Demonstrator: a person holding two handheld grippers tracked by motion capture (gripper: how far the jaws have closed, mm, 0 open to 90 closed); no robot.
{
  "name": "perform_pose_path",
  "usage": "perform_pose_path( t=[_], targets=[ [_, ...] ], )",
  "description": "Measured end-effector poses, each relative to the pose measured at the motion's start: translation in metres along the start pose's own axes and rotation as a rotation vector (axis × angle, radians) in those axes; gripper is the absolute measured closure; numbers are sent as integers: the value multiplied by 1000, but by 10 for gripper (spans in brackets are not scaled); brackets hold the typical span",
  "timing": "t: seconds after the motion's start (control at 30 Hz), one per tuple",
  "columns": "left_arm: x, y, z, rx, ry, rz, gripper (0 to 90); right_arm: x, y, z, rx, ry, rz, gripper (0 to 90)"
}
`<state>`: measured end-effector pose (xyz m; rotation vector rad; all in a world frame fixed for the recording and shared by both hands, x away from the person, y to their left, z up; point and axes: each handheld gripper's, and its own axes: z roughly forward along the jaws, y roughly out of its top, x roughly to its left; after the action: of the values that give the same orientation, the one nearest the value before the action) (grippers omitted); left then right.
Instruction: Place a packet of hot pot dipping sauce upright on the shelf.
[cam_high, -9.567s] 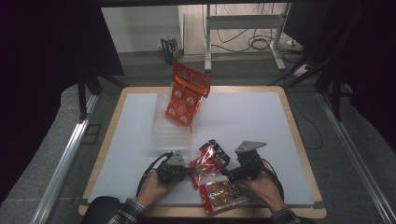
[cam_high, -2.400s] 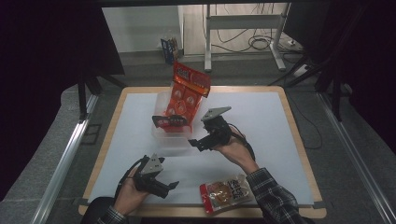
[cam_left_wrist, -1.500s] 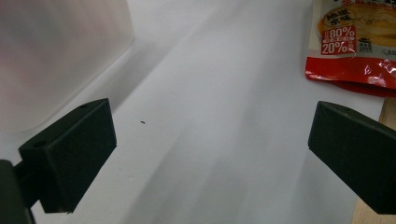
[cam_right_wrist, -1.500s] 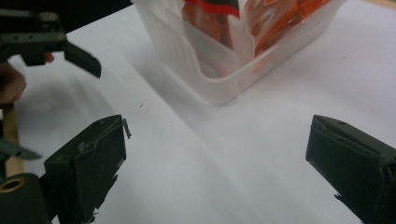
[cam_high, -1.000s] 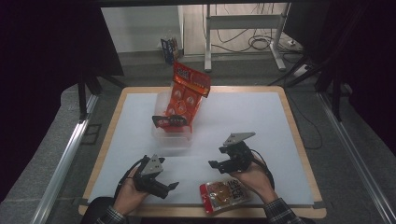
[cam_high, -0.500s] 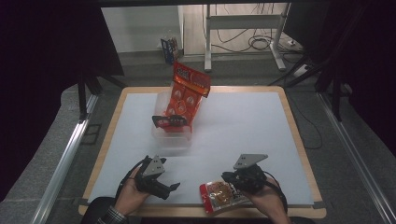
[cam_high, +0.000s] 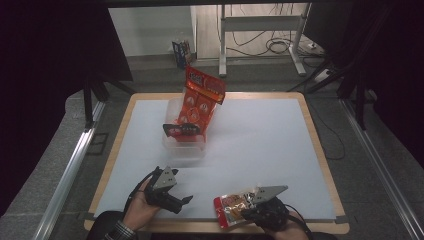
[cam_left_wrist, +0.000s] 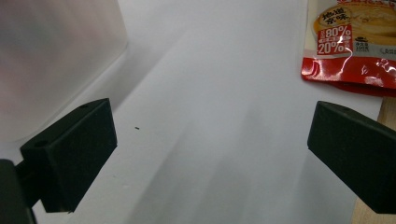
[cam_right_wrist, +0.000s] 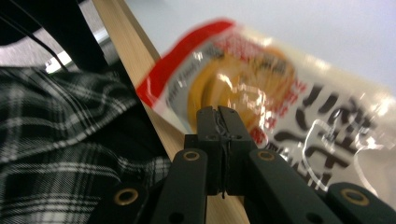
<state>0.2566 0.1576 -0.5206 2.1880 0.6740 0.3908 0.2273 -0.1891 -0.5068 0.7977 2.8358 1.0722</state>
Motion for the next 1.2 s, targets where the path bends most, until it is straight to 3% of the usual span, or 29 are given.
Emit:
perform_pose_path(
  t=[0.1,0.43,0.7,0.93,1.0,1.1,1.2],
  targets=[
    [0,0,0,-1,2,-1,13,-2,-3,7,41,-16,4,887],
    [0,0,1,3,6,-1,14,-3,8,20,47,-111,-5,891],
    [0,1,2,8,8,0,14,-6,25,34,39,-204,-56,892],
    [0,1,1,8,8,1,15,-11,36,41,47,-247,-77,891],
    [1,1,1,8,10,1,15,-10,35,41,41,-245,-68,890],
    [1,0,0,7,11,-1,15,-16,30,33,13,-144,-1,888],
    [2,0,0,8,10,-5,15,-14,21,25,15,-112,23,887]
  ],
)
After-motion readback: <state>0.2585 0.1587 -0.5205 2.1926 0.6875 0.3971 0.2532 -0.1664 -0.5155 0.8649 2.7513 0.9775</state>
